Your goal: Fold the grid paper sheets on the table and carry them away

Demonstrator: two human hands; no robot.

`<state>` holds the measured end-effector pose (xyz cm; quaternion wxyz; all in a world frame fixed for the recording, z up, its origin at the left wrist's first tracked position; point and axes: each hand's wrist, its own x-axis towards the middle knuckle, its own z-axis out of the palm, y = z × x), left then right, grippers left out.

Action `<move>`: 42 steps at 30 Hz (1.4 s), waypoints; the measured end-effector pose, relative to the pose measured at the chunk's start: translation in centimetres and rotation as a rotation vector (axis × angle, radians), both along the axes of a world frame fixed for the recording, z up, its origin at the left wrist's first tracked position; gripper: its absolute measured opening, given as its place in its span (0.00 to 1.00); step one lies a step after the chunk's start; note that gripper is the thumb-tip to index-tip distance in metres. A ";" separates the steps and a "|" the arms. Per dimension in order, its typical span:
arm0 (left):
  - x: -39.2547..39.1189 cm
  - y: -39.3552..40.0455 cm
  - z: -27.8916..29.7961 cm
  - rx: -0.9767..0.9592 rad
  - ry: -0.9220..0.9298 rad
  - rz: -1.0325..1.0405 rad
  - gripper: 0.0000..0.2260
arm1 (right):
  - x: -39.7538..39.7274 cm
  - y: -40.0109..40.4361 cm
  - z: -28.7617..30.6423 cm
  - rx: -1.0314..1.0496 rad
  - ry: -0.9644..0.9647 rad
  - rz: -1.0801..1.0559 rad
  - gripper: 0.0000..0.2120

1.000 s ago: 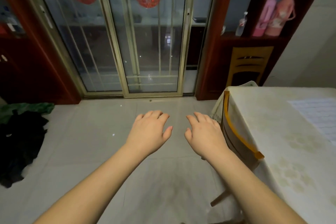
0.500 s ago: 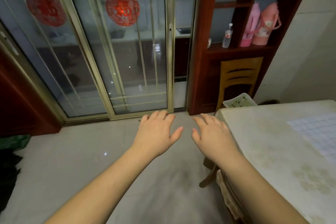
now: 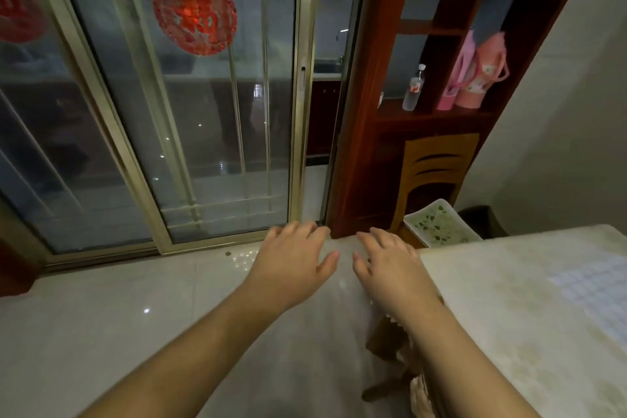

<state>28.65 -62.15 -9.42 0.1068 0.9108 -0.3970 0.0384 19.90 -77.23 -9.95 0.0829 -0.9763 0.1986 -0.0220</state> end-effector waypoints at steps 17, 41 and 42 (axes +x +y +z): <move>16.3 -16.2 -3.1 0.074 -0.029 -0.318 0.19 | 12.8 -12.2 -4.3 -0.010 0.017 -0.222 0.23; 26.2 -48.4 -6.4 0.094 0.002 -0.927 0.21 | 17.8 -34.3 -6.8 0.050 0.076 -0.866 0.25; 26.6 -49.5 -6.5 0.094 0.009 -0.962 0.21 | 18.4 -34.9 -7.0 0.048 0.076 -0.904 0.24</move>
